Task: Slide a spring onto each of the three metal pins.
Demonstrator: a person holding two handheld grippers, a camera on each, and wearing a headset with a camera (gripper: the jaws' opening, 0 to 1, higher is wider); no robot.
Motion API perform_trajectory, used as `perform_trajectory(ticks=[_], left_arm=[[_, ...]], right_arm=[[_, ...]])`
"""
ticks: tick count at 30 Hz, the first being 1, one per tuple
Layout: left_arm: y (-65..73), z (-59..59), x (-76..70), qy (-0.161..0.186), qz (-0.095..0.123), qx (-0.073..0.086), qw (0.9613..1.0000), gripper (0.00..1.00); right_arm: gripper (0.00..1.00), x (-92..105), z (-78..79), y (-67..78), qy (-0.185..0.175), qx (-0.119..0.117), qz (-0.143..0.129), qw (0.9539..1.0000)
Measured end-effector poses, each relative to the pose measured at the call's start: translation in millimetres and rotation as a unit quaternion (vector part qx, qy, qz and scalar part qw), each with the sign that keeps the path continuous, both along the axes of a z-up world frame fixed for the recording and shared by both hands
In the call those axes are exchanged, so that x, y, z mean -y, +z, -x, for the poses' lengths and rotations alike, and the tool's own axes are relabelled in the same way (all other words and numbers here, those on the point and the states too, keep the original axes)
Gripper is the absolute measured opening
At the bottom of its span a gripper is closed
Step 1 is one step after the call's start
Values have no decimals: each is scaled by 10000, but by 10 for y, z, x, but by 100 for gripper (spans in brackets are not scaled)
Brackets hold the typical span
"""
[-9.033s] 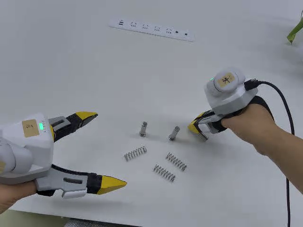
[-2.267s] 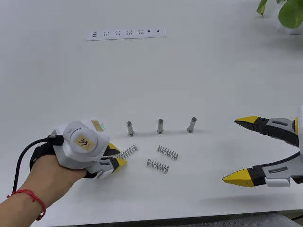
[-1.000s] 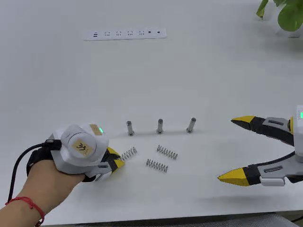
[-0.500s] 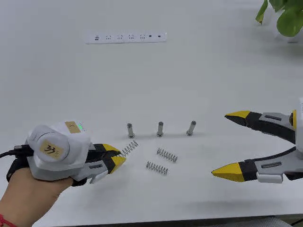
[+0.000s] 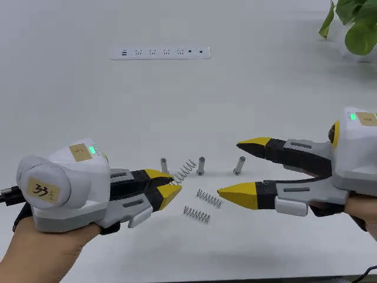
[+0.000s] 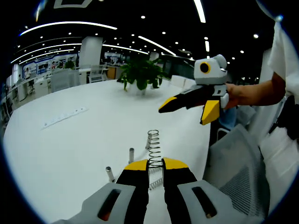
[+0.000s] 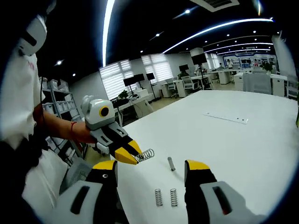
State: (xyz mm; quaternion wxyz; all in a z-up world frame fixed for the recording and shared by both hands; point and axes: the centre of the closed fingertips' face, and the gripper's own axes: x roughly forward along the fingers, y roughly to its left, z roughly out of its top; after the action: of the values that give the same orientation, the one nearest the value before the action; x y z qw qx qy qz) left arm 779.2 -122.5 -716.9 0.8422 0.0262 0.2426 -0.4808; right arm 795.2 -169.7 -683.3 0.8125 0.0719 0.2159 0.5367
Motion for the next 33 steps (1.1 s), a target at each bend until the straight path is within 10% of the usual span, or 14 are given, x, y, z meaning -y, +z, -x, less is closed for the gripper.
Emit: perform_trajectory(ticks=[17,33], left_arm=[[273,-23,223,-43,794,194,9966,11],[318,-38,263,-70,985,191,9949,11]], right_arm=[[27,-236,-26,179,-399,-947,-1071,9889],[12,-231,-30,232,-348,-860,-1073,9899]])
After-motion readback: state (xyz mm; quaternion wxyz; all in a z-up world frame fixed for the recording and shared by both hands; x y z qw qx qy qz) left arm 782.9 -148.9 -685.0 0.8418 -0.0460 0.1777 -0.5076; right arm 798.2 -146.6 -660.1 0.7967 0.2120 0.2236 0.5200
